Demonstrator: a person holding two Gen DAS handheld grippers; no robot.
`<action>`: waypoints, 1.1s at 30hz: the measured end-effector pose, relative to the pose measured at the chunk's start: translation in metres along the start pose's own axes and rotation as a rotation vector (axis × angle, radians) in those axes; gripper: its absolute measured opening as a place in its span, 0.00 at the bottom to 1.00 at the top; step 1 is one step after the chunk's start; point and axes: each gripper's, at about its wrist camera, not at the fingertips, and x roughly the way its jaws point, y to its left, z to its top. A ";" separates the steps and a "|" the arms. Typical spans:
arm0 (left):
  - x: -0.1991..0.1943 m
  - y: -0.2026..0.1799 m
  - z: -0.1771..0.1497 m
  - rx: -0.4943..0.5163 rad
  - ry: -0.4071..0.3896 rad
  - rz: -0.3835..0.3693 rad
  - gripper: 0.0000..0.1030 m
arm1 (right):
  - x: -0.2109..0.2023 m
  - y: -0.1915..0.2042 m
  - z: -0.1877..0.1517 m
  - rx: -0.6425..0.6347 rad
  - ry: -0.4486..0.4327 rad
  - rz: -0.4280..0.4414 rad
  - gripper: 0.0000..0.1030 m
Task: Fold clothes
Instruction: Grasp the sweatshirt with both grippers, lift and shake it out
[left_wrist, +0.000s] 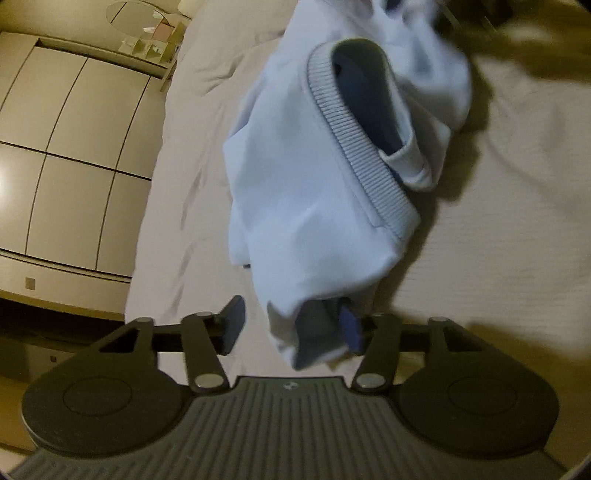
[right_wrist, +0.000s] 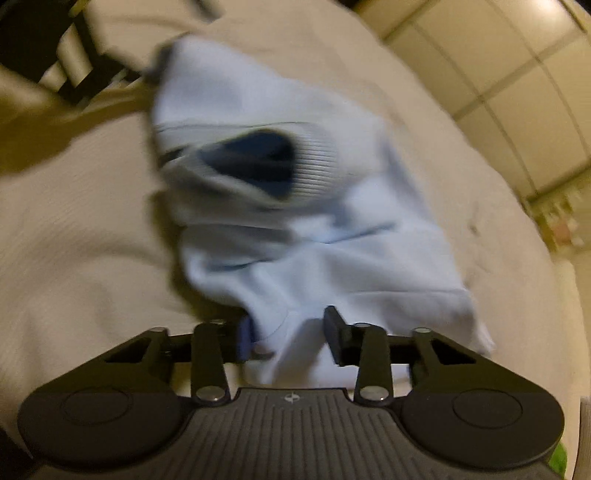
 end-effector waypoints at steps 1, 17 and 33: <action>0.003 0.003 -0.002 -0.014 0.006 0.001 0.34 | -0.002 -0.008 -0.002 0.029 -0.003 -0.026 0.29; 0.035 -0.013 -0.012 0.032 0.005 0.077 0.05 | 0.018 0.006 -0.024 -0.147 0.007 -0.084 0.16; -0.047 0.264 0.024 -0.765 -0.098 0.325 0.05 | -0.121 -0.268 0.029 0.475 -0.236 -0.616 0.05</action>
